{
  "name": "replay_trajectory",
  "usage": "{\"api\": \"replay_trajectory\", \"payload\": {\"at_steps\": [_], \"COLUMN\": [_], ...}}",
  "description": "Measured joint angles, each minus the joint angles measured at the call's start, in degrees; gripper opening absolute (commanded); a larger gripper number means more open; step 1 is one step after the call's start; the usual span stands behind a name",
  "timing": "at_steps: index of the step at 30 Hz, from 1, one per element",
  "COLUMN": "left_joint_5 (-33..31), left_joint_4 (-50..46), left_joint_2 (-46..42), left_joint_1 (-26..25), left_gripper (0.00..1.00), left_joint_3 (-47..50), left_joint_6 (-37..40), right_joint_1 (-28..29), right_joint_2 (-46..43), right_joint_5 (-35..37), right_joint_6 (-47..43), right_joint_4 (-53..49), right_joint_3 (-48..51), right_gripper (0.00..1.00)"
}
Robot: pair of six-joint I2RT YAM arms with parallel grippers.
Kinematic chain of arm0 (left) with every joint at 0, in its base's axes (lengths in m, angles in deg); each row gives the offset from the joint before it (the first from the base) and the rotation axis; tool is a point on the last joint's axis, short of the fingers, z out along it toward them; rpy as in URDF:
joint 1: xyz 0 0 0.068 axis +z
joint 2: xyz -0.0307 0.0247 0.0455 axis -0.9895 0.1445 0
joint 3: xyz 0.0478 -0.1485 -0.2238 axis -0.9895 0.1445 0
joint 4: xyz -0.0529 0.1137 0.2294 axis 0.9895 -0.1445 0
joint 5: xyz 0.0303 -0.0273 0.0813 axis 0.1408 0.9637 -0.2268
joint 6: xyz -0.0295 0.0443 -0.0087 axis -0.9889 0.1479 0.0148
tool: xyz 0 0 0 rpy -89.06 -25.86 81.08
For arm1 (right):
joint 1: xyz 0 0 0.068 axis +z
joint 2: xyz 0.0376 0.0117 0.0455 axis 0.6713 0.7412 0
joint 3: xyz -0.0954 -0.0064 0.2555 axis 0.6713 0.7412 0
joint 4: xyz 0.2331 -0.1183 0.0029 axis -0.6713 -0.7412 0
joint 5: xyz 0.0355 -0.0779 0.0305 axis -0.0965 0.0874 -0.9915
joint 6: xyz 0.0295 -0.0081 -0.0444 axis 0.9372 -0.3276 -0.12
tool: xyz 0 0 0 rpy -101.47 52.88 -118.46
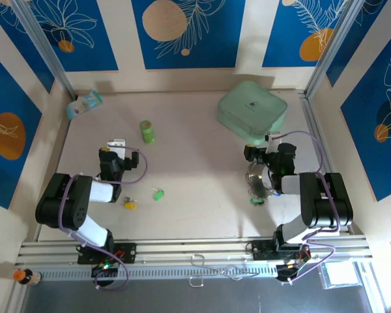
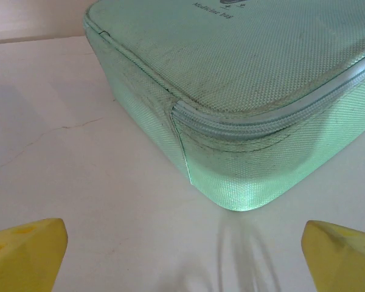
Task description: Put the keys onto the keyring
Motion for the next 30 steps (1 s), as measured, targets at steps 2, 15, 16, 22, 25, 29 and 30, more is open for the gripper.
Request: {"api": "replay_trajectory", "payload": {"at_steps": [2, 15, 16, 22, 25, 29, 30], "left_joint_5": [0.59, 2.32, 2.47, 2.89, 3.30, 4.66, 4.66], "left_joint_4": [0.00, -0.07, -0.04, -0.07, -0.04, -3.08, -5.05], "left_joint_2": [0.00, 0.00, 0.00, 0.00, -0.02, -3.02, -5.07], "left_joint_1": [0.00, 0.39, 0.50, 0.63, 0.63, 0.63, 0.63], "left_gripper": [1.00, 1.00, 1.00, 1.00, 1.00, 1.00, 1.00], "left_joint_3": [0.00, 0.00, 0.00, 0.00, 0.00, 0.00, -0.07], "left_joint_6": [0.02, 0.02, 0.02, 0.02, 0.09, 0.22, 0.22], "right_joint_1": [0.00, 0.00, 0.00, 0.00, 0.00, 0.24, 0.74], "right_joint_2": [0.00, 0.00, 0.00, 0.00, 0.00, -2.19, -4.11], "right_joint_5": [0.00, 0.00, -0.02, 0.00, 0.00, 0.94, 1.81], "right_joint_6": [0.00, 0.00, 0.02, 0.00, 0.02, -0.04, -0.04], "right_joint_4": [0.00, 0.00, 0.00, 0.00, 0.00, -3.67, -6.71], "right_joint_3": [0.00, 0.00, 0.00, 0.00, 0.00, -0.15, -0.61], "right_gripper": [0.99, 0.99, 0.99, 0.99, 0.99, 0.97, 0.98]}}
